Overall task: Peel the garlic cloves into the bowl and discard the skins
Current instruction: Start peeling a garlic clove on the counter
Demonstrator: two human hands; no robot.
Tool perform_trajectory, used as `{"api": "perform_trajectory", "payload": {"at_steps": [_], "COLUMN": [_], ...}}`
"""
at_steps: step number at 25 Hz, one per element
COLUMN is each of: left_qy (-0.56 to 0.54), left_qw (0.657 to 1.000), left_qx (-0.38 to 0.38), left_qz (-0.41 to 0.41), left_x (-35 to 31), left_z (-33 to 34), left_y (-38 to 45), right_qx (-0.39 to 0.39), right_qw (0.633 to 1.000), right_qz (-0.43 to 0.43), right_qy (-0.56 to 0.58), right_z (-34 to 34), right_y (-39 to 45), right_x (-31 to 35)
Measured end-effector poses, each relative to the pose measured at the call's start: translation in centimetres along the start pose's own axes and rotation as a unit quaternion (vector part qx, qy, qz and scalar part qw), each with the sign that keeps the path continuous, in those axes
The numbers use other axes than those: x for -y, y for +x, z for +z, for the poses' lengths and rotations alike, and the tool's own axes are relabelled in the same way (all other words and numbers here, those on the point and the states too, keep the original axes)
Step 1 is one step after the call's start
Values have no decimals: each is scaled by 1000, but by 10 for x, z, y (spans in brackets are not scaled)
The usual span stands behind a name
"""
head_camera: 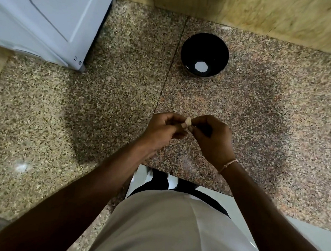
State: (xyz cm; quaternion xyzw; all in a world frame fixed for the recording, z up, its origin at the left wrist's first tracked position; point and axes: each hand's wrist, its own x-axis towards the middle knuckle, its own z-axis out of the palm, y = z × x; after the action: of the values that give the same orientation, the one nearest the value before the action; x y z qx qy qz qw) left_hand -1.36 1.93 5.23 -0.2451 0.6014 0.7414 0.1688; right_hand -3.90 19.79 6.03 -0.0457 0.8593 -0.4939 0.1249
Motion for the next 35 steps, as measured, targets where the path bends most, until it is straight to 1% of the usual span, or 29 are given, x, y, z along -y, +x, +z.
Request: {"api": "perform_trajectory", "payload": {"at_steps": [3,7,10,14,18,22,26,28,31,35], "left_qy": [-26,-62,-75,-86,-72,-63,-87,-85,-81,-56], "left_qw": [998,995,991,988,989,992,993,993,993,993], "left_qx": [37,45,50,38,28,2,-11,-20,-32,-50], "left_qz": [33,64,94,119,128,108,81,78,77,88], "left_x": [-16,-33,-43,-47,-42,-38,-36,-35,-35,-36], "left_z": [5,11,14,16,15,18,21,22,22,21], "left_y": [-10,-18,-21,-24,-25,-26,-29,-30,-32,-33], "right_qx": [-21,-33,-38,-36,-47,-53,-70,-69,-56,-60], "right_qw": [997,989,985,986,987,991,993,993,994,994], "right_qz": [-6,-53,-59,-67,-71,-55,-54,-63,-56,-73], "right_qy": [77,133,157,148,134,111,84,67,78,49], "right_z": [-12,-24,-32,-35,-36,-33,-28,-27,-26,-23], "right_y": [-4,-7,-5,-5,-8,-10,-12,-12,-11,-10], "right_x": [13,33,41,44,44,40,37,37,36,35]}}
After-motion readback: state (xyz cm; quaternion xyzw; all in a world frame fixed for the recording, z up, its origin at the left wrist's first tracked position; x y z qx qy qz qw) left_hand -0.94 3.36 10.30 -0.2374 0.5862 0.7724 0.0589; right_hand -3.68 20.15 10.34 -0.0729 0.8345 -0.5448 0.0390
